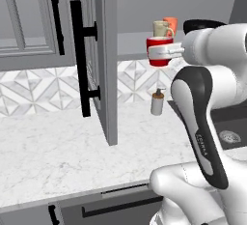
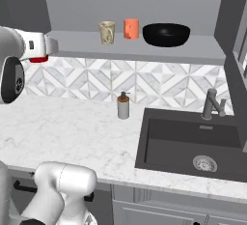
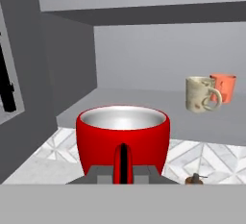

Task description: Gather all objects into one cabinet and sort the glasses and bowls to opposite sides.

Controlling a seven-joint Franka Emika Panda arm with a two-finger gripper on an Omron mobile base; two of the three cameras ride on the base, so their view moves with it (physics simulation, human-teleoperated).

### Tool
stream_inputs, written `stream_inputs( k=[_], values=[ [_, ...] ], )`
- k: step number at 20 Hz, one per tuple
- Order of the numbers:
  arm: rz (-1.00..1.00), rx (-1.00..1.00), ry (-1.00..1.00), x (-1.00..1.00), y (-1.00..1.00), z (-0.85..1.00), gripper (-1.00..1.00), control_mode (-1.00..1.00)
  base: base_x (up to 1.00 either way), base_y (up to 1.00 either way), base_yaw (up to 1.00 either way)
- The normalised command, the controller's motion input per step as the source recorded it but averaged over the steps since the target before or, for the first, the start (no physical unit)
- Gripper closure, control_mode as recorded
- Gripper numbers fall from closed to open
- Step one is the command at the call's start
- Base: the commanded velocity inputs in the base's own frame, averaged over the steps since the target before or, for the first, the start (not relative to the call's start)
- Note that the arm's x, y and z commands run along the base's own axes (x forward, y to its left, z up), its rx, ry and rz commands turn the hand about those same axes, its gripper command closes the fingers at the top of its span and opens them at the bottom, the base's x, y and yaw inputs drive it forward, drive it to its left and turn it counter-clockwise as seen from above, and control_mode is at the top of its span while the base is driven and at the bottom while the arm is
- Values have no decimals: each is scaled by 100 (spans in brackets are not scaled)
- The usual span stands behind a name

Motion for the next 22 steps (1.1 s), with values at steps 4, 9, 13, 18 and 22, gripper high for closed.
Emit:
stream_inputs(
  k=[4, 9, 13, 18, 22],
  values=[
    [0, 0, 0, 94, 8, 0, 100, -100, 0, 0, 0],
    [0, 0, 0, 83, 2, 2, 100, -100, 0, 0, 0],
    [0, 0, 0, 74, 10, 0, 100, -100, 0, 0, 0],
    [0, 0, -1, 52, 30, 0, 100, -100, 0, 0, 0],
    [2, 0, -11, 10, 14, 0, 100, -100, 0, 0, 0]
  ],
)
